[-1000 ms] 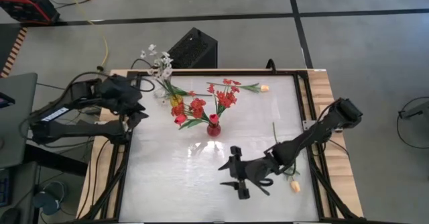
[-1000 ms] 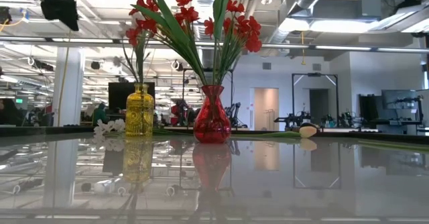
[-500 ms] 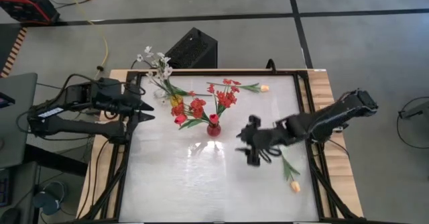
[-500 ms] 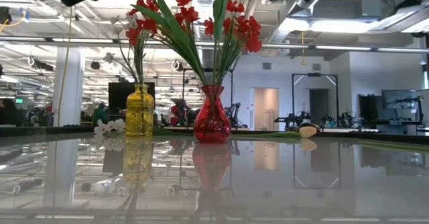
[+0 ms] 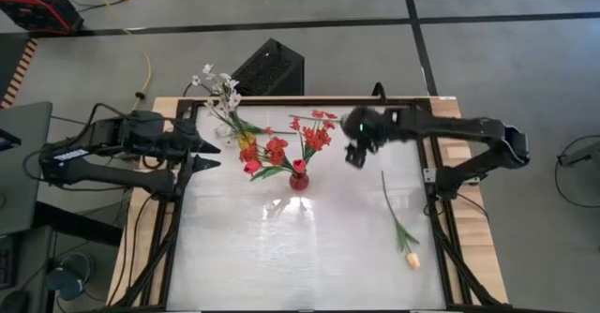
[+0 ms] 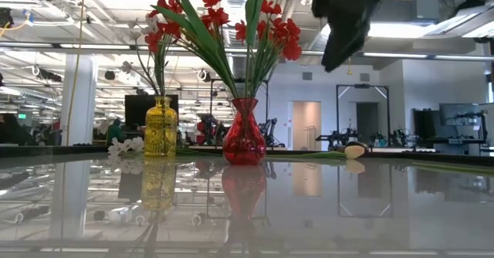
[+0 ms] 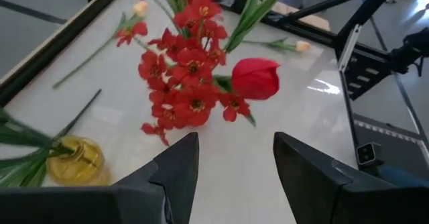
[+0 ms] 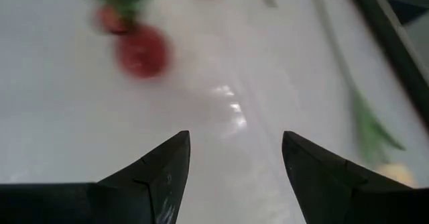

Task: Sort flowers into vase by color
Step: Put the white flowers into the yellow vase

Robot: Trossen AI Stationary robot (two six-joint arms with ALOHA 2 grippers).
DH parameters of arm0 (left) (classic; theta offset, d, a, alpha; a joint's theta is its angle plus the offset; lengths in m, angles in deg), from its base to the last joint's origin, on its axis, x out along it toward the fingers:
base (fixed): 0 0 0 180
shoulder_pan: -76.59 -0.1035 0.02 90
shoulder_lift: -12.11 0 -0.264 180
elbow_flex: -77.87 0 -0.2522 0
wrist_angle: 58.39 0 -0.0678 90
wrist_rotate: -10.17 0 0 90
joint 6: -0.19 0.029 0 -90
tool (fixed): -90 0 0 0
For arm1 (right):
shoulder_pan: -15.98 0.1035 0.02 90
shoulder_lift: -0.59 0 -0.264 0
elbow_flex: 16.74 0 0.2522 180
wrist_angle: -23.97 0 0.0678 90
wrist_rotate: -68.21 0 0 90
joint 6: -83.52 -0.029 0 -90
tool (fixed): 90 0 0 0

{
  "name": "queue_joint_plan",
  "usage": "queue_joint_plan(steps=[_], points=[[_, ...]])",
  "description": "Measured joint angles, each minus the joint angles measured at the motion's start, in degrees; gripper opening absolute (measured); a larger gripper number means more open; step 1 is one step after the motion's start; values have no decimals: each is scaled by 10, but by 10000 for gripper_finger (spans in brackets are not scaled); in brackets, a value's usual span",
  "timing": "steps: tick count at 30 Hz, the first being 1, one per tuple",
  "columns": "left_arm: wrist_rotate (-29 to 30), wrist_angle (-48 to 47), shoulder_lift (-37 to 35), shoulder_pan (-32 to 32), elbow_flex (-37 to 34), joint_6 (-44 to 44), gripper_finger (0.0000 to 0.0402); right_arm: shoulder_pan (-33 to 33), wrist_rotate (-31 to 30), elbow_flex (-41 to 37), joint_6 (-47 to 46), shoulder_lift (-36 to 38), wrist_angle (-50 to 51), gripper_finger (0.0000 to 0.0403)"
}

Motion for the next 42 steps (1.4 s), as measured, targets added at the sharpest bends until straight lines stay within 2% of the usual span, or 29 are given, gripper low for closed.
queue_joint_plan(steps=[6,11,17,22,28,35,42], points=[[0,21,0,6,0,11,180,-153,52,0,96,-16,-18,264],[0,30,0,6,0,34,180,-266,140,0,130,-57,-94,264],[0,49,0,6,0,40,180,-324,198,0,135,-155,-215,264],[-1,55,-1,6,2,39,180,-330,261,0,136,-231,-321,264],[8,59,-1,6,2,57,180,-306,362,0,107,-298,-414,264],[13,99,-1,6,3,84,180,-249,364,30,123,-348,-428,264],[13,119,0,6,3,106,180,-203,284,92,193,-387,-392,264]])
